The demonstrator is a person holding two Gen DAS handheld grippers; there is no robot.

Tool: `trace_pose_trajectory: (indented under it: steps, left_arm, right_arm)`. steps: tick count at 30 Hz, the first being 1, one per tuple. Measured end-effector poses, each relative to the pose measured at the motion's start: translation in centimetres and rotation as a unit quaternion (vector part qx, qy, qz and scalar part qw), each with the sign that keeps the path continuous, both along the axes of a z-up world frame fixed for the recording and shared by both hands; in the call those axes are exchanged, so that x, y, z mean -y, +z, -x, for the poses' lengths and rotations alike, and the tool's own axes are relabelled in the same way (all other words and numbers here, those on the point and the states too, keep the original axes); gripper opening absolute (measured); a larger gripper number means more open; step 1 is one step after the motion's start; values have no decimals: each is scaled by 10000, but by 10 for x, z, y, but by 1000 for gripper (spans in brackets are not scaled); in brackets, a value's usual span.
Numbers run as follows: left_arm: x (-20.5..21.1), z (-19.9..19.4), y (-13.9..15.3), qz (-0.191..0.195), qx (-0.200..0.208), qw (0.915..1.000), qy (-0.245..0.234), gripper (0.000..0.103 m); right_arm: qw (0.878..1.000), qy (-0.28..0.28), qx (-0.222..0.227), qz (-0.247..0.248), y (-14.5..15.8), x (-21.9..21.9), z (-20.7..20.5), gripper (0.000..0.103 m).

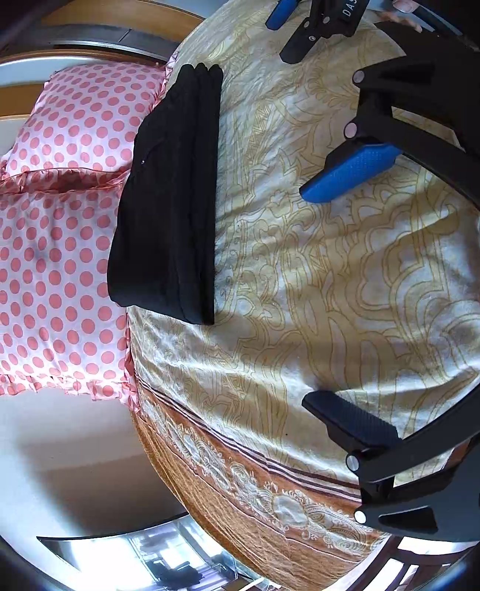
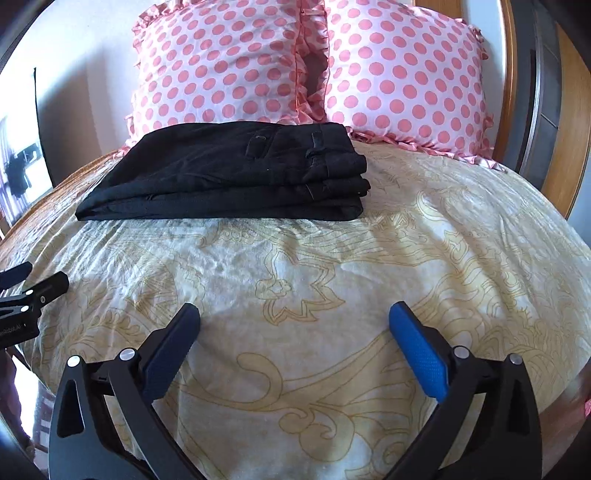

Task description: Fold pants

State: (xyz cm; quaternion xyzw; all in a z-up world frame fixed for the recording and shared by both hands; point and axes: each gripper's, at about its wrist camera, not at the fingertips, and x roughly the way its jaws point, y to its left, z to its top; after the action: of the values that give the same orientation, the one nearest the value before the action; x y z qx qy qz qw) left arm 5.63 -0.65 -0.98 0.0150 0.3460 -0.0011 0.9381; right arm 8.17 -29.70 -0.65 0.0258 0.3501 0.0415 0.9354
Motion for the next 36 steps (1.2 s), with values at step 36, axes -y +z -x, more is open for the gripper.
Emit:
trace_pose_trajectory:
  steps: [36]
  left_arm:
    - [3, 9, -2, 18, 276, 9996, -5, 101]
  right_arm:
    - [9995, -122, 296, 43, -3, -4, 10, 102]
